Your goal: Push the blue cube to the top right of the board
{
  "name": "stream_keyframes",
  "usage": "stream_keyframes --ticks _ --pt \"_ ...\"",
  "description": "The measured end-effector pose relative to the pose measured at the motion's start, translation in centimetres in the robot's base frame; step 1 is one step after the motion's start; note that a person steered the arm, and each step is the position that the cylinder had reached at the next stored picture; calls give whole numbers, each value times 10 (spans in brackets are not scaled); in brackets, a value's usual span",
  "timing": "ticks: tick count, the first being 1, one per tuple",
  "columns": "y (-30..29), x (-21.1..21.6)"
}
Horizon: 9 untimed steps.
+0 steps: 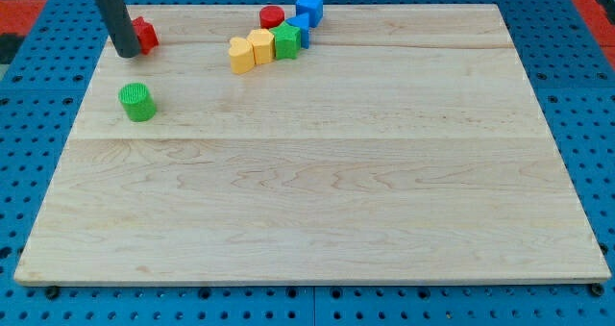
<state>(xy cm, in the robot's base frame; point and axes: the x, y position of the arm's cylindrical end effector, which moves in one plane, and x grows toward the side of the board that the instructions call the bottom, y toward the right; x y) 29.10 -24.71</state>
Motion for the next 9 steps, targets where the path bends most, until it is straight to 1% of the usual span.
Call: stream_keyframes --ticks 3,4,5,6,7,8,9 --pt "0 -42" --pt "-1 -11" --pt "20 -1" --pt "71 -55" --pt "106 -98" --pt "121 -99" --pt "224 -97"
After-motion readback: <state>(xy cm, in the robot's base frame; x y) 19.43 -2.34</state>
